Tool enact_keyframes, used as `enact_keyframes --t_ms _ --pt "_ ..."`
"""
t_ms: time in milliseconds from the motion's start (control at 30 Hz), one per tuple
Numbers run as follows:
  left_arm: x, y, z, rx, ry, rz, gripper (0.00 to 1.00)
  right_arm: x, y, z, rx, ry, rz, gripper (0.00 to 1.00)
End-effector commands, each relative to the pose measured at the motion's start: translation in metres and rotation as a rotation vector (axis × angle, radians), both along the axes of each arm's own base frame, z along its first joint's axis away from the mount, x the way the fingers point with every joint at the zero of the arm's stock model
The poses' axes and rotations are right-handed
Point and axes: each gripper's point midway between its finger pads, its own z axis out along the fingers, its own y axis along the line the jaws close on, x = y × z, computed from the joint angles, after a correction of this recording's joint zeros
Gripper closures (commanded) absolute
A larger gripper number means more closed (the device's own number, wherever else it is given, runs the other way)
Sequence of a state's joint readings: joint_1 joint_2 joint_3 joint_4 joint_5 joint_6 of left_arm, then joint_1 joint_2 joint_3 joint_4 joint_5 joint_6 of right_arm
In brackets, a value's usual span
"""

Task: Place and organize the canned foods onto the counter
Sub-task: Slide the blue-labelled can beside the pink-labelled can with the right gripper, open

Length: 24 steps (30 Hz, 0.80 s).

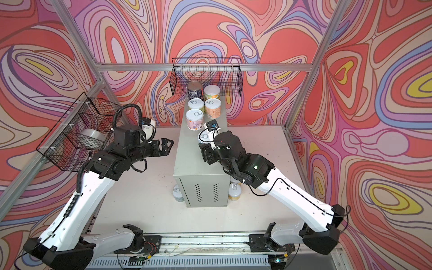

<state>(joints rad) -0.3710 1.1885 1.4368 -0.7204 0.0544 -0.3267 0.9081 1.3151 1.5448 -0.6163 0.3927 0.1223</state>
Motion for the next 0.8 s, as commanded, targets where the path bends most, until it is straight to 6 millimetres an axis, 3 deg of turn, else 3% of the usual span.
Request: enact_keyframes --t_ms 0,200,367,567,767 --pt "0.007 -0.003 0.002 -0.035 -0.016 -0.001 0.06 0.012 -0.014 -0.023 -0.084 0.025 -0.088 0.57" --pt "0.01 -0.003 0.002 -0.036 -0.022 0.006 0.07 0.047 -0.026 -0.017 -0.063 -0.006 -0.155 0.59" --pt "0.01 -0.006 0.003 -0.057 -0.028 -0.001 0.07 0.075 -0.024 -0.019 -0.094 -0.037 -0.151 0.59" --pt "0.009 -0.004 0.0 -0.05 -0.023 0.008 0.07 0.096 -0.011 -0.023 -0.081 -0.044 -0.138 0.59" --pt "0.006 -0.002 -0.001 -0.043 -0.027 0.012 0.07 0.109 -0.013 -0.027 -0.061 -0.037 -0.155 0.58"
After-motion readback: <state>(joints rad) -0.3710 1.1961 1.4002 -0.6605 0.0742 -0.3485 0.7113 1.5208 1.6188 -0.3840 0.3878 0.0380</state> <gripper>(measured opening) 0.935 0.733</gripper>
